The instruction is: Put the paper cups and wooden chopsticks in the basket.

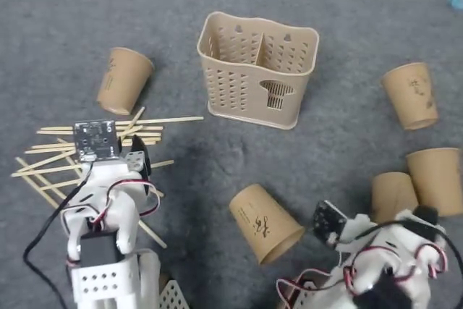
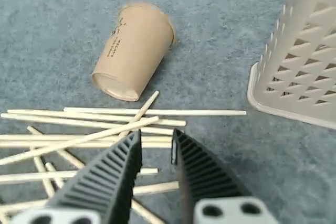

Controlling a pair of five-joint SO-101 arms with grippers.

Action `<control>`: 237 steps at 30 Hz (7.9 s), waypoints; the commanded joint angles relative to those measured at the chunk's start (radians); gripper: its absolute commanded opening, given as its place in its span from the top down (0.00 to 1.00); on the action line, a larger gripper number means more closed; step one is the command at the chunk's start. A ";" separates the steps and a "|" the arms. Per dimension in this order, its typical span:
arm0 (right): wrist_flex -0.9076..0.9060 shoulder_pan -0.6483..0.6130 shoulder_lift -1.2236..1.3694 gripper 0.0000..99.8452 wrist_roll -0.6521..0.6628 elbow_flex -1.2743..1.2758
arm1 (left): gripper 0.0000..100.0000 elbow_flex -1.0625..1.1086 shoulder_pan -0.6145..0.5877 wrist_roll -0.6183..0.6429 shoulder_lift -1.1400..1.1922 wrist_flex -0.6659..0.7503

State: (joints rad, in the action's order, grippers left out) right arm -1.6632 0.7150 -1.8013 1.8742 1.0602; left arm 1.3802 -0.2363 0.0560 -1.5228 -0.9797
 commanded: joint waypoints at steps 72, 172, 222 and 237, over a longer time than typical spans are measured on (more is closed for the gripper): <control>0.341 -0.160 0.704 0.99 -0.891 -0.255 | 0.91 0.062 0.000 -0.011 -0.012 0.091; -0.122 -0.875 1.911 0.99 -1.766 -1.972 | 0.91 0.142 0.005 -0.078 -0.012 0.176; -0.137 -1.061 0.891 0.81 -1.010 -0.488 | 0.91 0.143 0.002 -0.080 -0.012 0.176; -0.137 -1.307 0.739 0.71 -0.509 -0.130 | 0.91 0.154 0.002 -0.081 -0.009 0.207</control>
State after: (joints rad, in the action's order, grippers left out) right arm -1.7599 -0.5416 -1.0495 1.3418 0.9344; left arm 1.5413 -0.2378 -0.0161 -1.5228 -0.8017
